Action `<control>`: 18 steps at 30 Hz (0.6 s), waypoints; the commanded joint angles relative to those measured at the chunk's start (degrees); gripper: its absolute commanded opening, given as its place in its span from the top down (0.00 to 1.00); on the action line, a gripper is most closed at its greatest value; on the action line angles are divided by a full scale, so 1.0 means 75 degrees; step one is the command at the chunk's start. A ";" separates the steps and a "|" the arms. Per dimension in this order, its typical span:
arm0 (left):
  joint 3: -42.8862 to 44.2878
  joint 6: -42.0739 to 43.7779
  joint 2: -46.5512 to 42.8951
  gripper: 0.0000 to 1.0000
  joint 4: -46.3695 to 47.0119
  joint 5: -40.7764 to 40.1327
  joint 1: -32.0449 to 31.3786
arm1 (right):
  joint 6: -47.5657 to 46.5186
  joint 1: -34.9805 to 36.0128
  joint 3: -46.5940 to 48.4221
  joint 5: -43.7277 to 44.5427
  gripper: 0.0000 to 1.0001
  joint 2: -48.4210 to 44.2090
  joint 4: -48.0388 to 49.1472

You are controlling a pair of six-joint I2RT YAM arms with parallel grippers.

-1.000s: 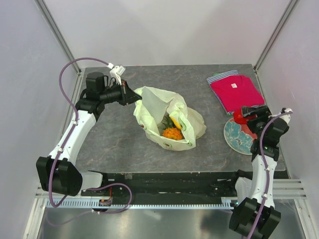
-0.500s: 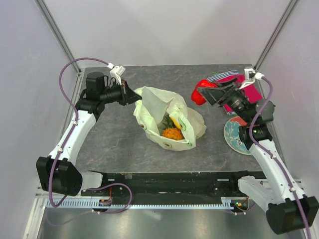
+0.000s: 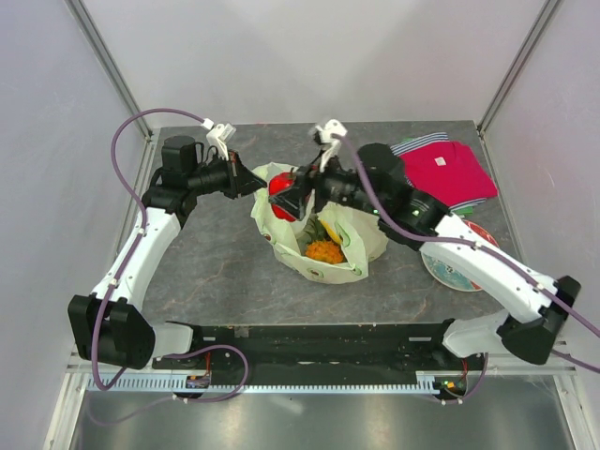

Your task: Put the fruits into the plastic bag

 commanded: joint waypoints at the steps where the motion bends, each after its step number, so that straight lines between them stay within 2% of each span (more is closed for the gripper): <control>1: 0.0022 -0.0099 -0.0084 0.98 0.0206 0.0144 0.0027 | -0.1109 0.0600 0.1291 0.2330 0.84 0.0917 -0.2572; 5: 0.0022 -0.0088 -0.0084 0.98 0.0218 0.0144 0.0027 | -0.0970 0.1022 0.2404 0.4038 0.86 0.2230 -0.4398; 8: 0.0022 -0.0099 -0.0084 0.98 0.0218 0.0132 0.0039 | -0.0573 0.1140 0.2932 0.5000 0.87 0.2840 -0.5185; 12: 0.0022 -0.0099 -0.0084 0.98 0.0206 0.0132 0.0027 | -0.0091 0.1129 0.3179 0.5858 0.87 0.3379 -0.5727; 18: 0.0033 -0.0087 -0.0084 0.98 0.0218 0.0109 0.0027 | 0.0354 0.0930 0.2946 0.6211 0.88 0.4024 -0.5939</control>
